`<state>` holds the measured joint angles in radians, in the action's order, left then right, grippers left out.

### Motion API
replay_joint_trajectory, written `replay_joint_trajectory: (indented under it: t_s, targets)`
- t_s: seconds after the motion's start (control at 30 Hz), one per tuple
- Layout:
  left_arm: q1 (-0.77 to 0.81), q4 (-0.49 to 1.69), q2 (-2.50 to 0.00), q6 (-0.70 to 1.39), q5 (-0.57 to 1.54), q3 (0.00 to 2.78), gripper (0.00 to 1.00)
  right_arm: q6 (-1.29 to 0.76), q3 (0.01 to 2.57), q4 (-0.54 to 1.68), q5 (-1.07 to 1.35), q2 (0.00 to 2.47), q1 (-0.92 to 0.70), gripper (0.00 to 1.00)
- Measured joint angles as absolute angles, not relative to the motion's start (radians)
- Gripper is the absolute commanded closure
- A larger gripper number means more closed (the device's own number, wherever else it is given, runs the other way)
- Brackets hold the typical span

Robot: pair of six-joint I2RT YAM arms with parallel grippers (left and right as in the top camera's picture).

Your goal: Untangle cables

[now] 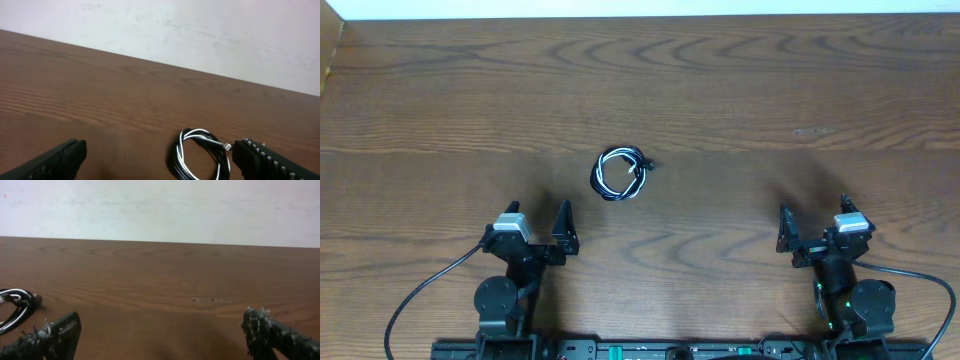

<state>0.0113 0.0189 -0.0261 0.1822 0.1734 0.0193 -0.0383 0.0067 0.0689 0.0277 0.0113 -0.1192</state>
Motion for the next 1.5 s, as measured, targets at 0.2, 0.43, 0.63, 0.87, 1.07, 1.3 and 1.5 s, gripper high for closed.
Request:
replay_joint_trajectory:
  t_s: [0.2, 0.43, 0.63, 0.87, 1.07, 1.3, 1.5]
  targets:
    - [0.011, 0.019, -0.026, 0.182, 0.173, 0.019, 0.02, -0.038, 0.007, 0.069, 0.028, 0.011, -0.119, 0.01]
    - [0.011, 0.019, -0.026, 0.182, 0.173, 0.019, 0.02, -0.038, 0.007, 0.068, 0.028, 0.011, -0.119, 0.01]
    - [0.011, 0.019, -0.026, 0.182, 0.173, 0.019, 0.02, -0.038, 0.007, 0.069, 0.028, 0.011, -0.119, 0.01]
    - [0.011, 0.017, -0.026, 0.182, 0.173, 0.019, 0.02, -0.038, 0.007, 0.069, 0.028, 0.011, -0.119, 0.01]
    - [0.011, 0.019, -0.026, 0.182, 0.173, 0.019, 0.02, -0.038, 0.007, 0.069, 0.028, 0.011, -0.119, 0.01]
    - [0.011, 0.019, -0.026, 0.182, 0.173, 0.019, 0.02, -0.038, 0.007, 0.06, 0.027, 0.012, -0.119, 0.01]
    - [0.011, 0.019, -0.027, 0.182, 0.173, 0.019, 0.02, -0.042, 0.007, -0.154, 0.044, 0.011, -0.12, 0.01]
